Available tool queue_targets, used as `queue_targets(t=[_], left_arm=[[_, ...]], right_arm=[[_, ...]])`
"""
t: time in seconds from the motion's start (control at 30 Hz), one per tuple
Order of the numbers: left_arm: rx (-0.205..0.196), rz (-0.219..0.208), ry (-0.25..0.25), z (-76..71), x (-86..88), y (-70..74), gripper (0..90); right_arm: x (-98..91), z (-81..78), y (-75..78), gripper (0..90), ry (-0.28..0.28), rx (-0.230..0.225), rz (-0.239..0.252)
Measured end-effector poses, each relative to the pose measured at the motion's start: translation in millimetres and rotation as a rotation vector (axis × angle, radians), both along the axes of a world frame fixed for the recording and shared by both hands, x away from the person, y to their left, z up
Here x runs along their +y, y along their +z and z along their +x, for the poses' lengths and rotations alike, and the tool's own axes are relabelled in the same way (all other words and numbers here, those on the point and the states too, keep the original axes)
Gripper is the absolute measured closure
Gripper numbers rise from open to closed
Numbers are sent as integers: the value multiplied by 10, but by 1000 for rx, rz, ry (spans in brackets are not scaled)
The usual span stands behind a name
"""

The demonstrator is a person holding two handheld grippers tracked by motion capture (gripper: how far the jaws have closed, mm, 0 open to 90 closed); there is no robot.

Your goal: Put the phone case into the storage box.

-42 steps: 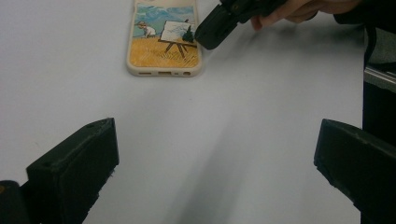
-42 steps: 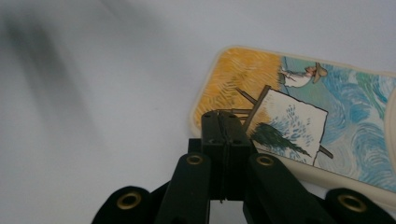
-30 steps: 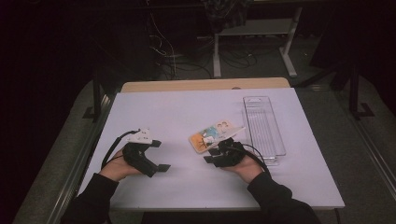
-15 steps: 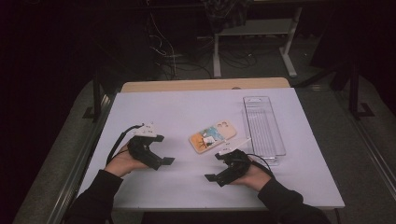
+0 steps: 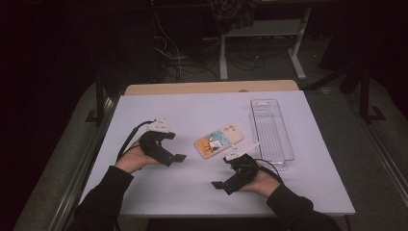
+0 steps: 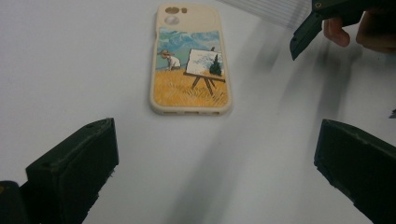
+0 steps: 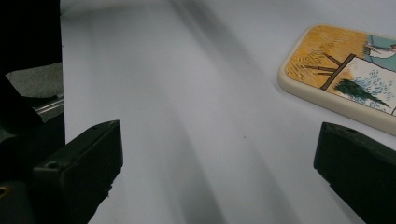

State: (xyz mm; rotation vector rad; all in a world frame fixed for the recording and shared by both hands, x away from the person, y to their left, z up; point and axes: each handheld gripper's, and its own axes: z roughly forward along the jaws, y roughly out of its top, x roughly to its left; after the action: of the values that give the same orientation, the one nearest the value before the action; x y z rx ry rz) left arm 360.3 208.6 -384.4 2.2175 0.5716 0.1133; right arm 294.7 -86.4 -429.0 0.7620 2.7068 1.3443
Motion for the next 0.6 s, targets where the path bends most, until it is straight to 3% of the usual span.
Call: queue_targets(t=[0.6], left_arm=[[-40, -24, -21, 156, -200, 170, 0]], right_arm=[[12, -15, 24, 3, 23, -13, -21]])
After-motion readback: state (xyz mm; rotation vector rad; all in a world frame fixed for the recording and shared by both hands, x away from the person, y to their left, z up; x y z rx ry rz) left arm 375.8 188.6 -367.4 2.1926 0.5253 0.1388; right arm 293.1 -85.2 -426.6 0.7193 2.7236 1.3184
